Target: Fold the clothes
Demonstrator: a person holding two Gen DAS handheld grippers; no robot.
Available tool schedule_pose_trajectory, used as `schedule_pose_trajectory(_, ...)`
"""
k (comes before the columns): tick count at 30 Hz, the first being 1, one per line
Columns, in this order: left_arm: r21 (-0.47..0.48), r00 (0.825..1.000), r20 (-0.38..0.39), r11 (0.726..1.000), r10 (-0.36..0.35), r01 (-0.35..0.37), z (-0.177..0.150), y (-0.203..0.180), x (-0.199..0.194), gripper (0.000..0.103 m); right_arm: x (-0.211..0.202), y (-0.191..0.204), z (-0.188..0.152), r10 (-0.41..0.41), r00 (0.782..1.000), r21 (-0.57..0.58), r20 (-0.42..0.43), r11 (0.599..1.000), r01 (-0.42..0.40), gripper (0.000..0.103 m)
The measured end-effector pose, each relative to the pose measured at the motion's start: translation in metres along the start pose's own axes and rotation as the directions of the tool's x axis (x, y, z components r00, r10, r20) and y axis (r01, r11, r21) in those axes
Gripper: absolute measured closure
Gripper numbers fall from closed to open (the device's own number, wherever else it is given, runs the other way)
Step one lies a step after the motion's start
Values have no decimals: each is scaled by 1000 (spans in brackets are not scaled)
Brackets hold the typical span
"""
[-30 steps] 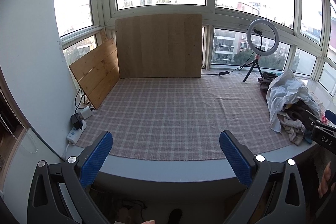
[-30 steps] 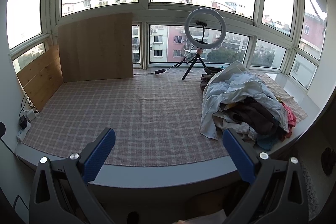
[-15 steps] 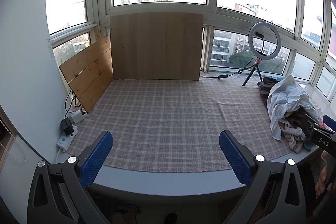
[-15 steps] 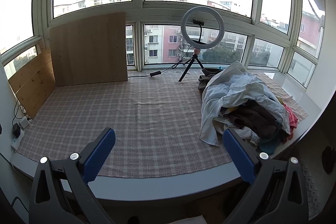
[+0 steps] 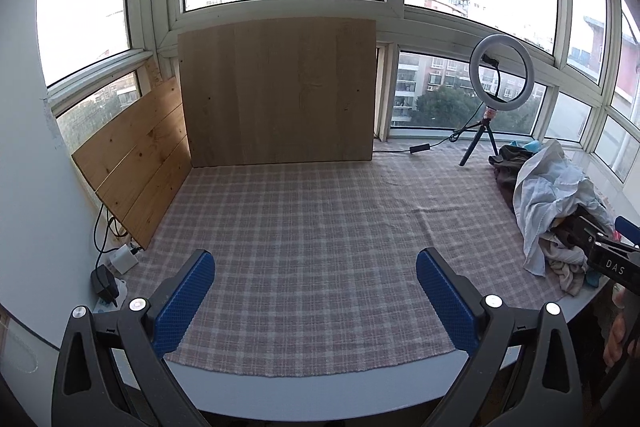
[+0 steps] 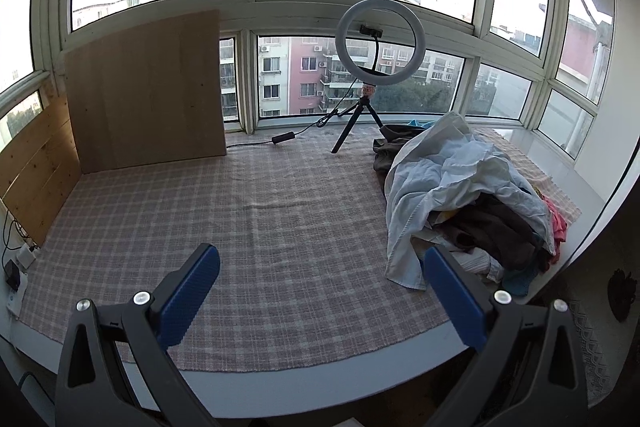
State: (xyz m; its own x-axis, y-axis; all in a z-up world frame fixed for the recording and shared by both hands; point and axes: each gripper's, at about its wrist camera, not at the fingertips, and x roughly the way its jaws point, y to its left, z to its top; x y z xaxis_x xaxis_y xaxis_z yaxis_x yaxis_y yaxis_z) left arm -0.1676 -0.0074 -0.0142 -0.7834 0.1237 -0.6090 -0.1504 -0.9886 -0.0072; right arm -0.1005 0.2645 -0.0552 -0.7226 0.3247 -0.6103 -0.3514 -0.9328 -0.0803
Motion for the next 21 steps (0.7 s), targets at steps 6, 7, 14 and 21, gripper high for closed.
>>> schedule_pose_trajectory(6,10,999,-10,999,-35,35,19,7,26,2,20,0,9,-52,998,37,-27,998,53,0)
schedule_pose_trajectory(7,13,999,-10,999,-41,41,22,7,30,2,23,-1,10,-60,998,43,-31,997,62,0)
schedule_pose_trajectory(14,59,997,-14,995,-81,82,49,3,63,2,42,-24,16,-123,991,93,-58,987,128,0)
schedule_pose_trajectory(21,101,997,22,992,-74,71,79,-24,89,2,54,-84,29,-251,966,123,-53,959,256,0)
